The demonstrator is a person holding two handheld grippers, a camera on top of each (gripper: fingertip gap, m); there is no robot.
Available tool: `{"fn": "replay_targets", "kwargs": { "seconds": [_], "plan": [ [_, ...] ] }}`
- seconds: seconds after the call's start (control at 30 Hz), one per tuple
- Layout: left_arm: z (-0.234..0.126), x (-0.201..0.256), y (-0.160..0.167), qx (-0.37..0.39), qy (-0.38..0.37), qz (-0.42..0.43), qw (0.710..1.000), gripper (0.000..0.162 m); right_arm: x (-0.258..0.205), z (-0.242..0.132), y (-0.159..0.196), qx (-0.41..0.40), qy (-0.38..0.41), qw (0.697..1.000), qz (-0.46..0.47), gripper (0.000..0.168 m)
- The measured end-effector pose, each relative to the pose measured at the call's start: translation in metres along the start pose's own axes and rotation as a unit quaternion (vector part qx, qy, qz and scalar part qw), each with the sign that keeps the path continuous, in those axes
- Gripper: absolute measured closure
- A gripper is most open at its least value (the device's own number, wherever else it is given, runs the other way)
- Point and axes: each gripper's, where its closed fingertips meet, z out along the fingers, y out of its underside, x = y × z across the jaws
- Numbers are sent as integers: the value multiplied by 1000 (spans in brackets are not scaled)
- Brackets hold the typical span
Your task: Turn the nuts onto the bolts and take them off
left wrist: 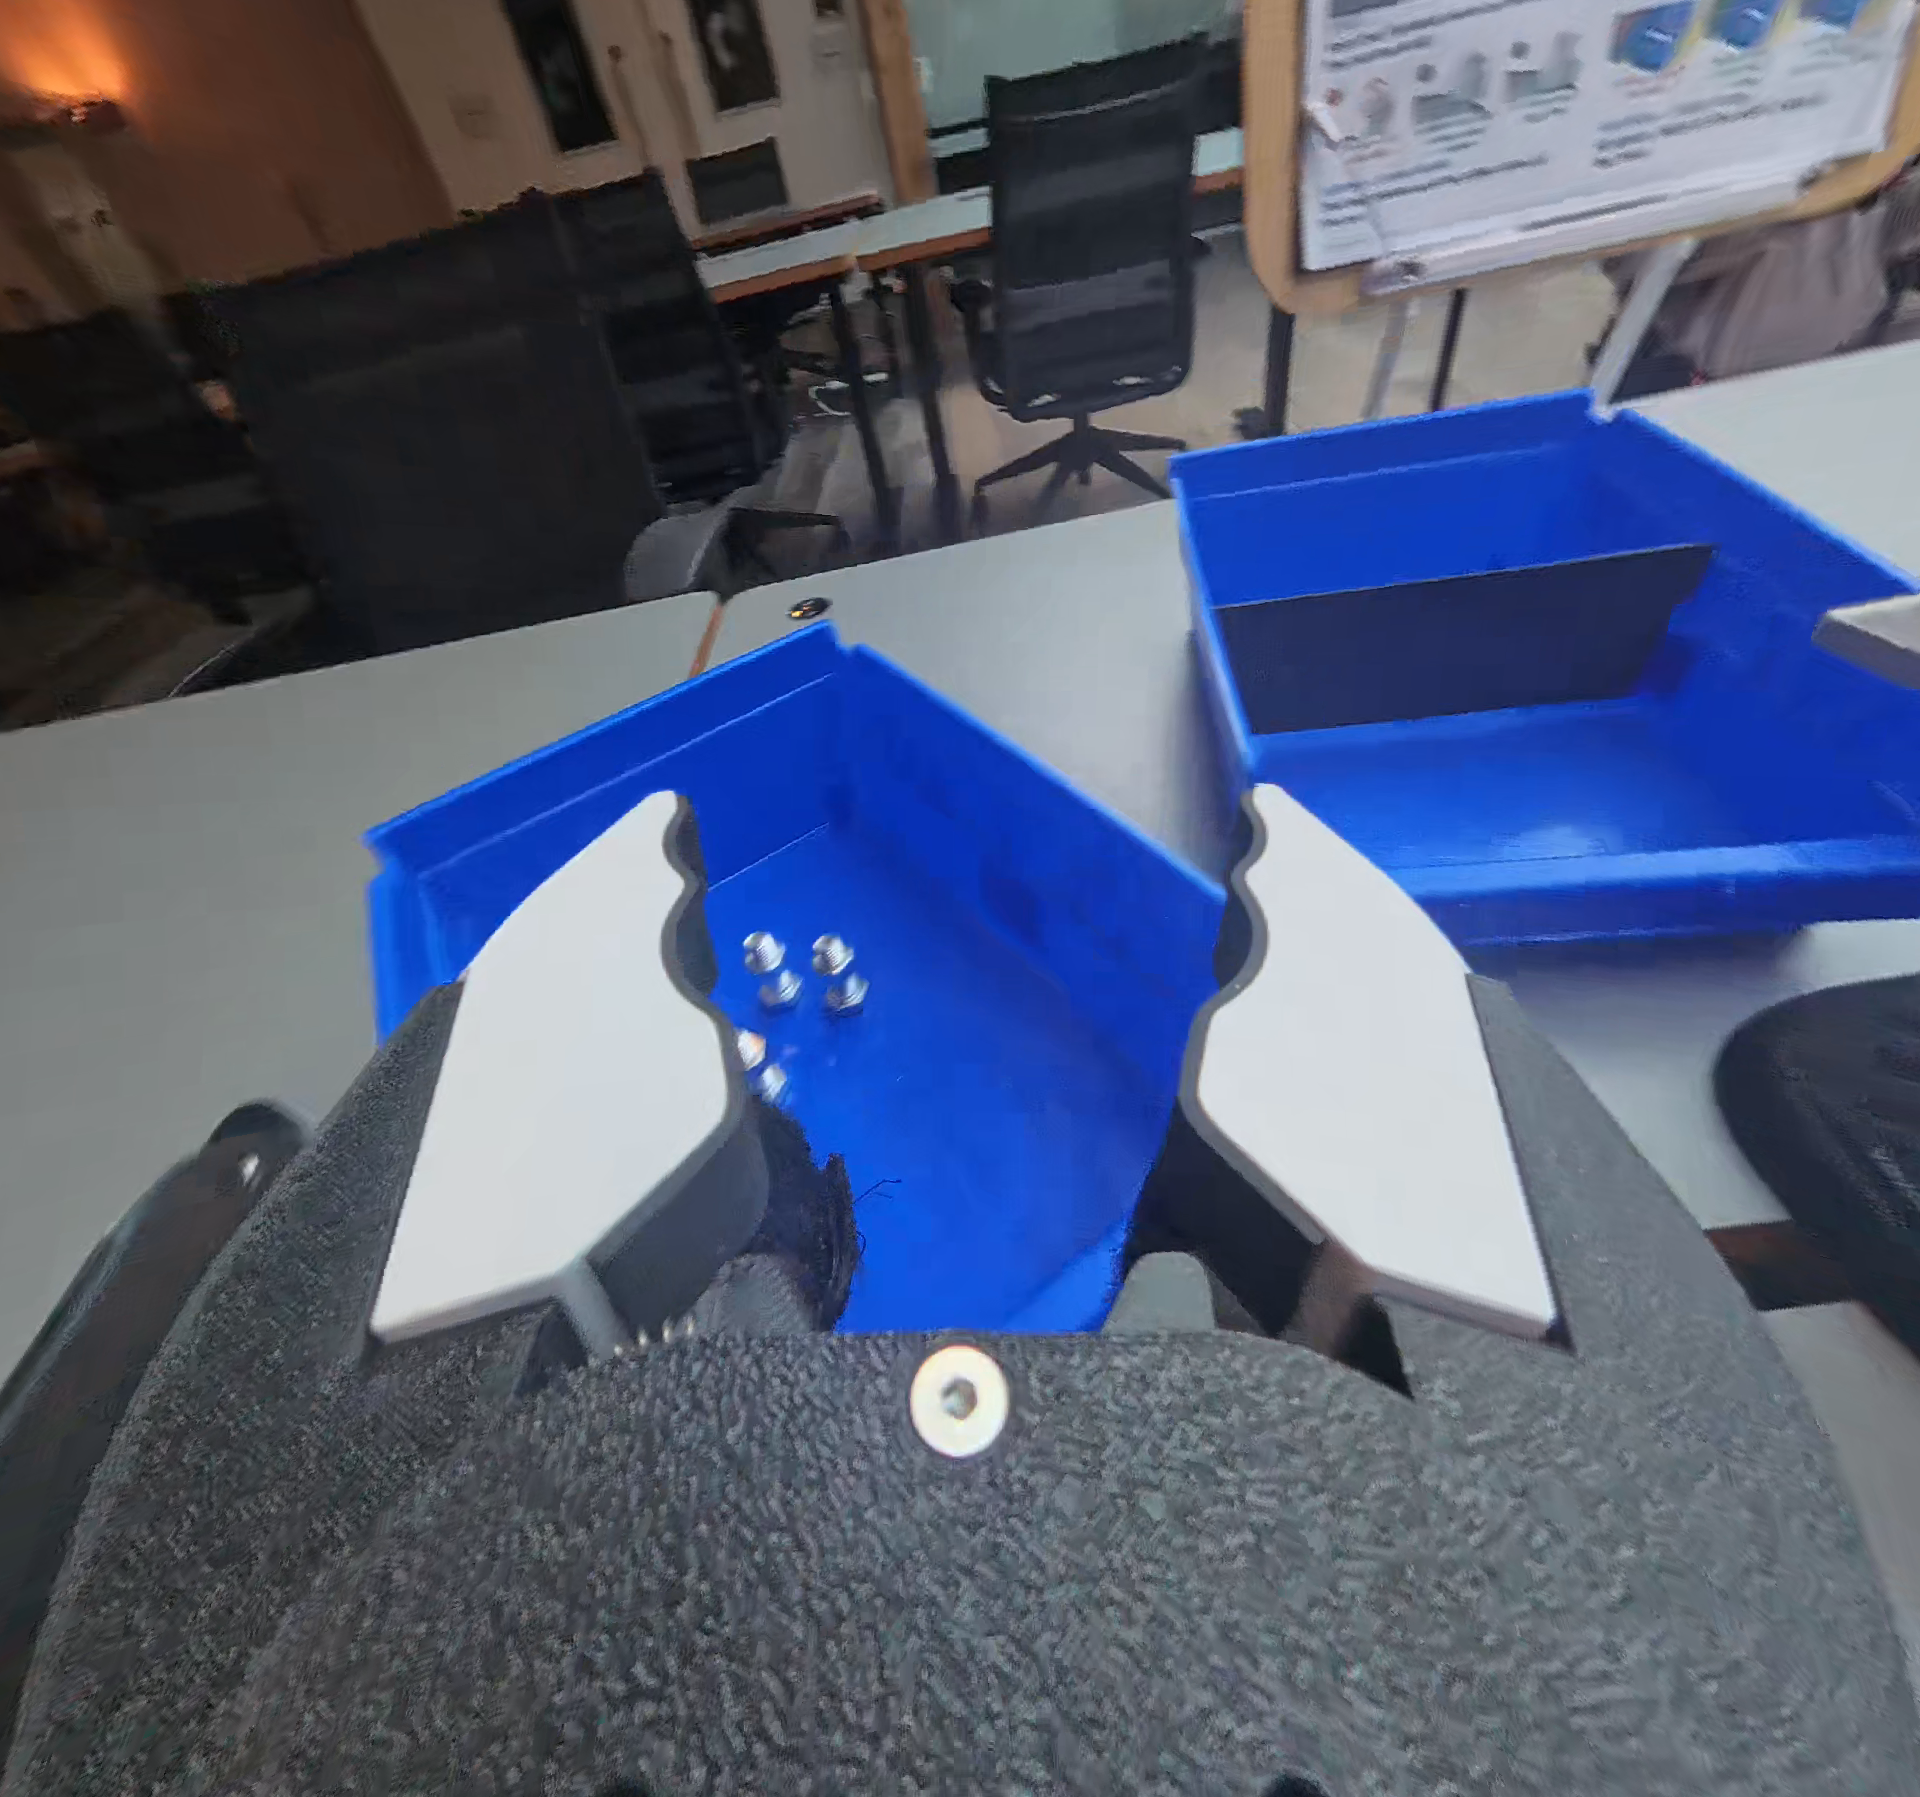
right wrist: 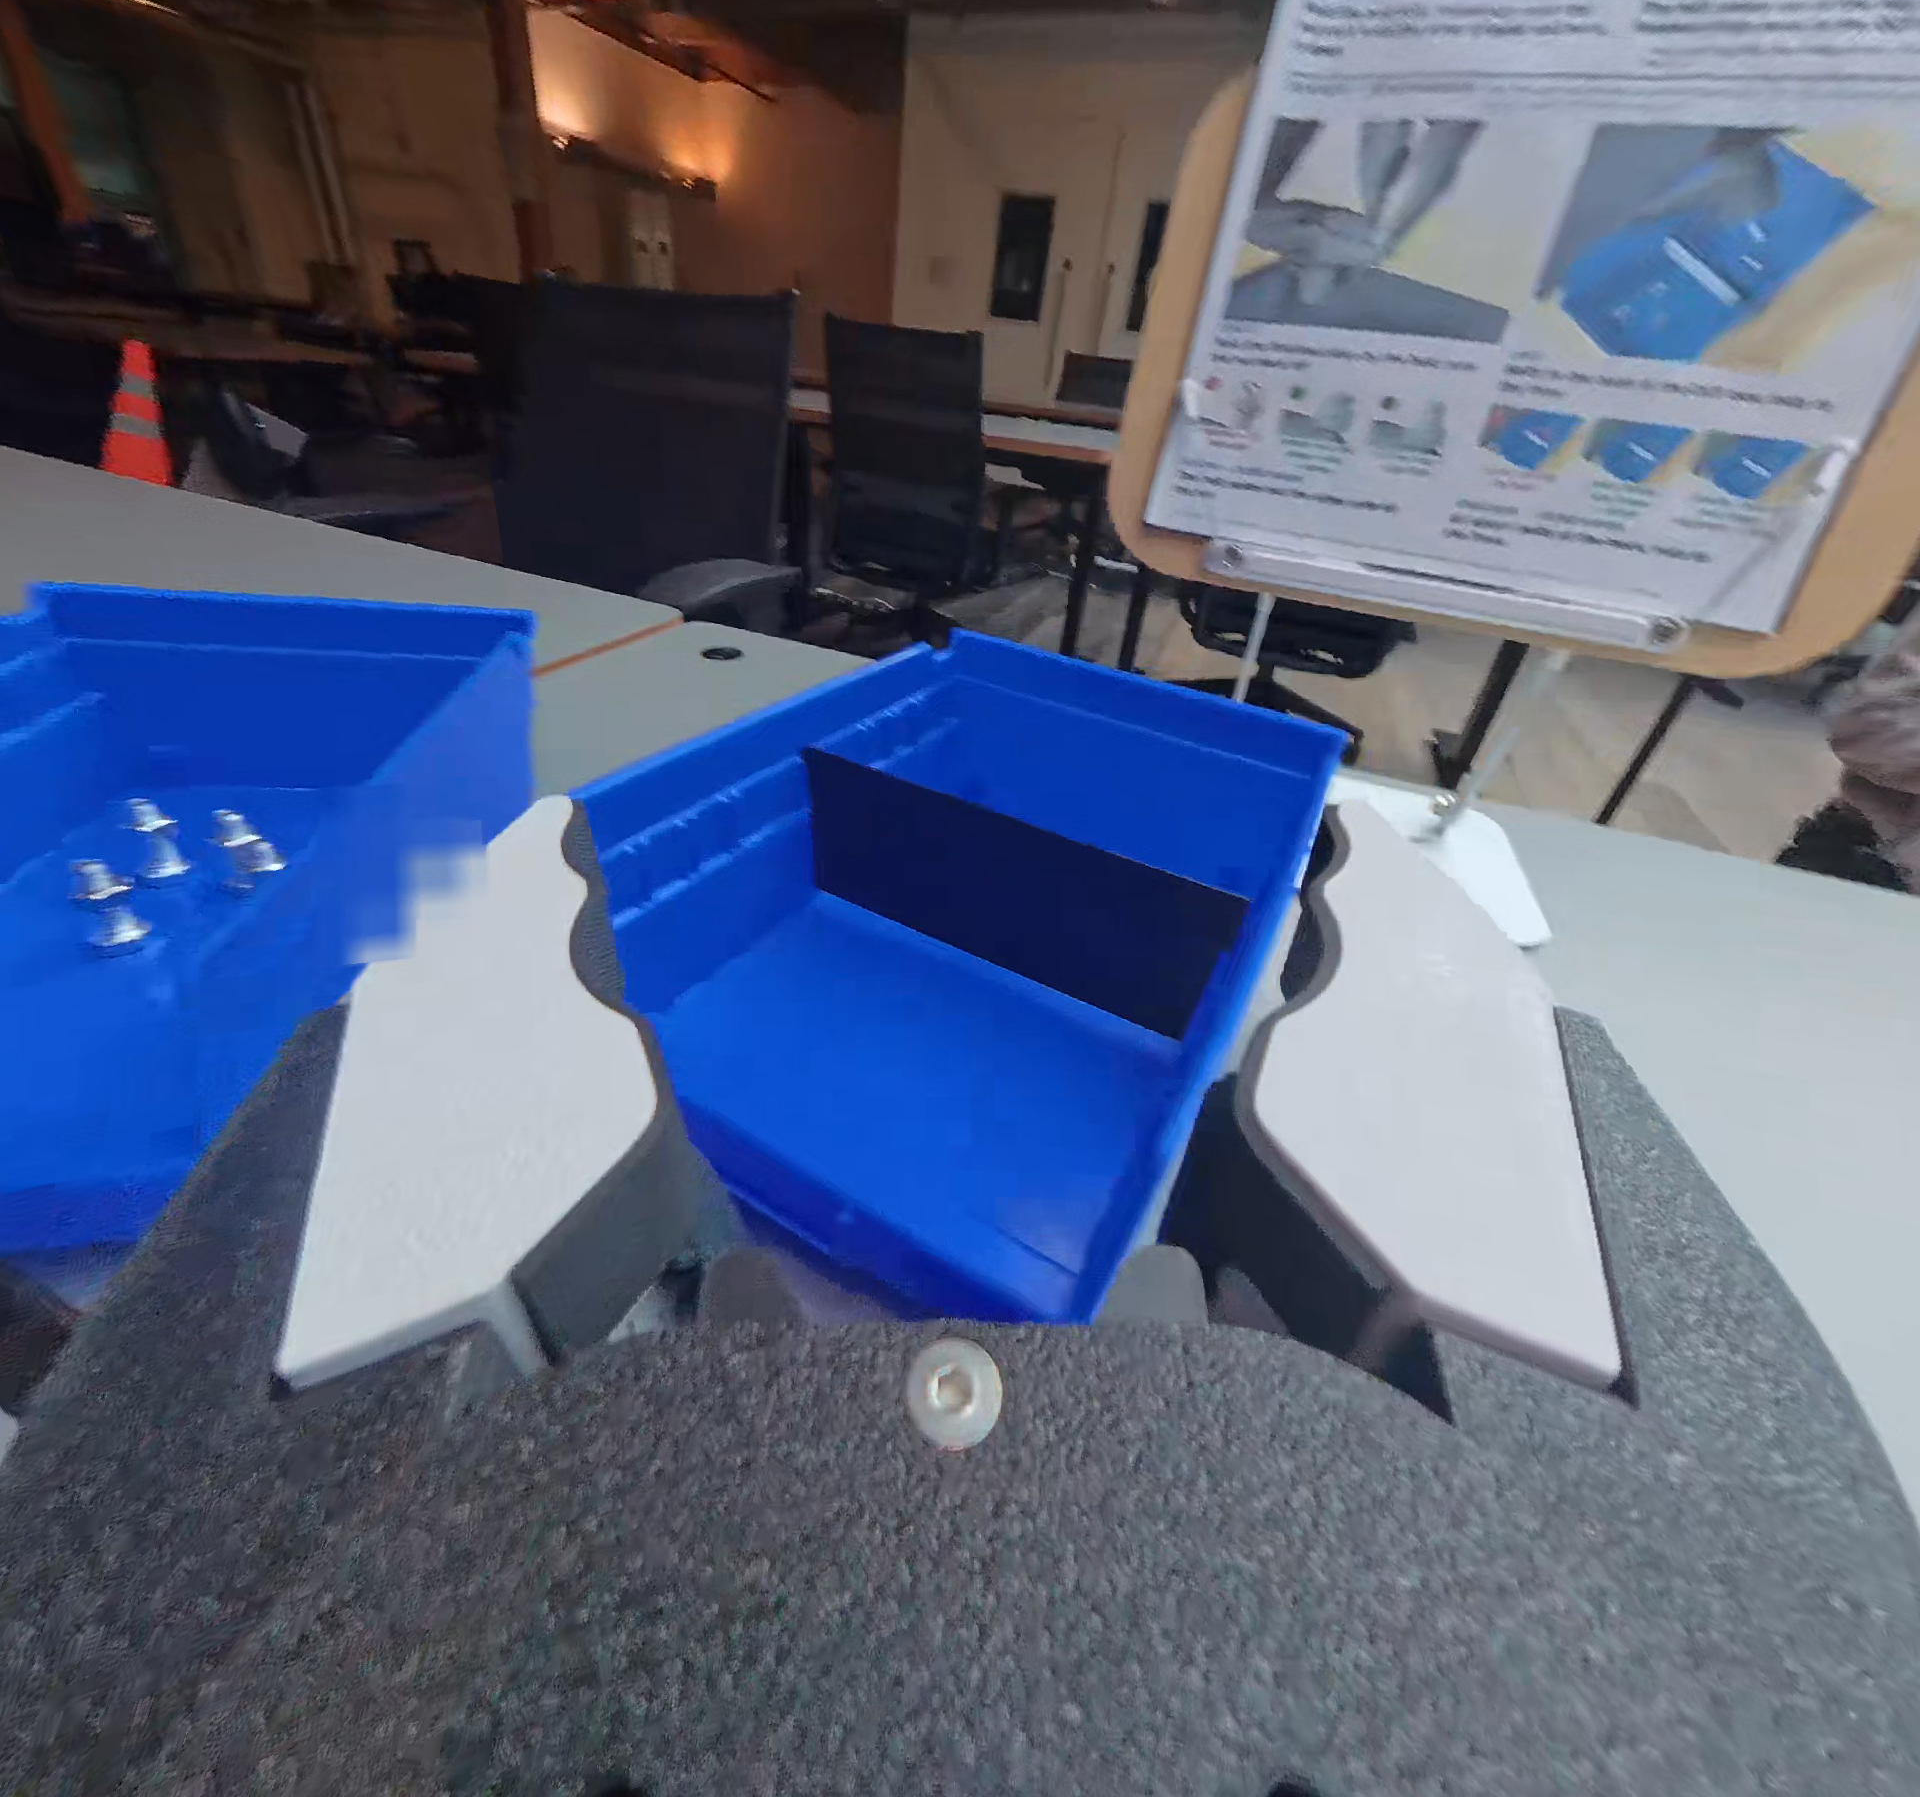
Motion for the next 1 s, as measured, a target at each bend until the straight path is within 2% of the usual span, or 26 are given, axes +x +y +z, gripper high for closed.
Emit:
{"fn": "replay_targets", "kwargs": {
  "seconds": [0.1, 0.17, 0.33, 0.4, 0.5, 0.53, 0.57, 0.6, 0.73, 0.8, 1.0],
  "plan": [
    [45, 52, -7, -53, 64, 64, 994, 71, 46, -3, 31, -62, 29, 997, 23, 54],
    [76, 73, -1, -100, 85, 105, 986, 75, 58, -1, 53, -106, 27, 993, 48, 62],
    [133, 93, 16, -200, 90, 201, 955, 87, 50, 15, 90, -183, 1, 980, 77, 70],
    [149, 95, 30, -257, 97, 227, 934, 88, 46, 21, 96, -206, -2, 977, 62, 74],
    [167, 92, 54, -327, 95, 282, 897, 100, 47, 26, 107, -252, 0, 968, 2, 103],
    [171, 89, 63, -351, 92, 295, 884, 108, 48, 26, 114, -276, -6, 961, -24, 119],
    [173, 93, 72, -373, 108, 295, 873, 121, 47, 27, 122, -296, -16, 954, -41, 126],
    [175, 96, 76, -381, 113, 292, 870, 128, 46, 28, 127, -309, -22, 950, -43, 127],
    [176, 105, 70, -376, 118, 263, 881, 137, 59, 27, 129, -334, 8, 939, -87, 133],
    [173, 114, 64, -361, 126, 224, 896, 142, 67, 24, 125, -317, 14, 946, -65, 137],
    [155, 159, 26, -289, 147, 162, 932, 145, 122, -2, 82, -249, 77, 962, -87, 147]
  ]
}}
